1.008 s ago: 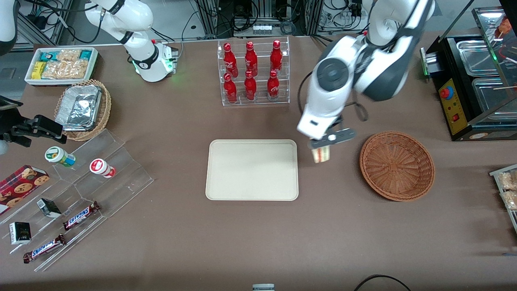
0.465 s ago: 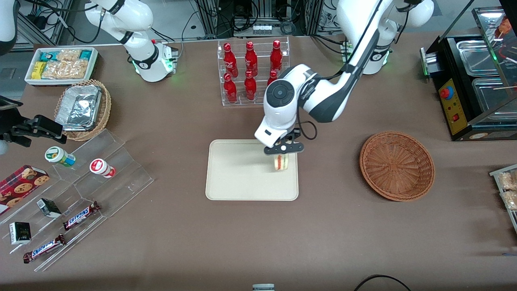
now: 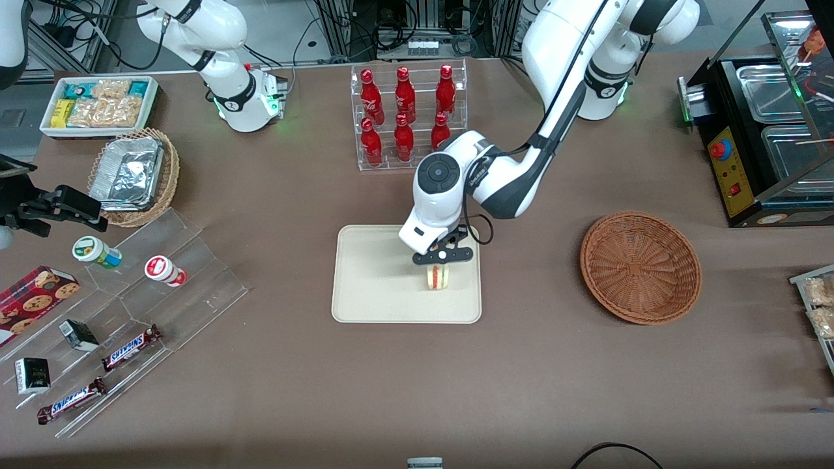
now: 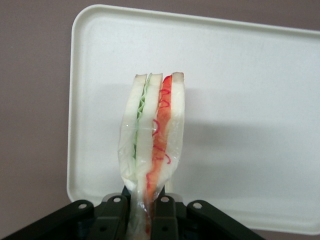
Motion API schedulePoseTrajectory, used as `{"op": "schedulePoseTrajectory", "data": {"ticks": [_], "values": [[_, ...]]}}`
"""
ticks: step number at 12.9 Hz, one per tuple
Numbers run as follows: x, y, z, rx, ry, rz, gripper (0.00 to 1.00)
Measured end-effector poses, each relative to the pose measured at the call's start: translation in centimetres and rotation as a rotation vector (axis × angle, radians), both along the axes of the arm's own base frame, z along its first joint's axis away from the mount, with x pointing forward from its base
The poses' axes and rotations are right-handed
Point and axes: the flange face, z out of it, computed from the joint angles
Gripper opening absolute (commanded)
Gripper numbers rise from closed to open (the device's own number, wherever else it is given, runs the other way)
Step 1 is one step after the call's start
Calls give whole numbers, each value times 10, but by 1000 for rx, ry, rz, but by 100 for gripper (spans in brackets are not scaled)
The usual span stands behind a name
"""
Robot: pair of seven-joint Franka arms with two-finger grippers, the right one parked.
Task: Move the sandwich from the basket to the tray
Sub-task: 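Lower the sandwich onto the tray and open the left gripper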
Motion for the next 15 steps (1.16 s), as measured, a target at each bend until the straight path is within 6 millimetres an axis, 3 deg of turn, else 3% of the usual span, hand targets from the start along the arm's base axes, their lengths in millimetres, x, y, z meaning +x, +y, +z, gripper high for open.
{"op": "schedulePoseTrajectory", "data": {"ticks": [9, 10, 11, 12, 15], "values": [[3, 4, -39, 55, -22, -23, 1], [2, 3, -43, 57, -20, -25, 22], [3, 3, -46, 60, -24, -30, 57], [3, 3, -46, 64, -28, -35, 100], [4, 2, -44, 71, -43, -47, 100]]}}
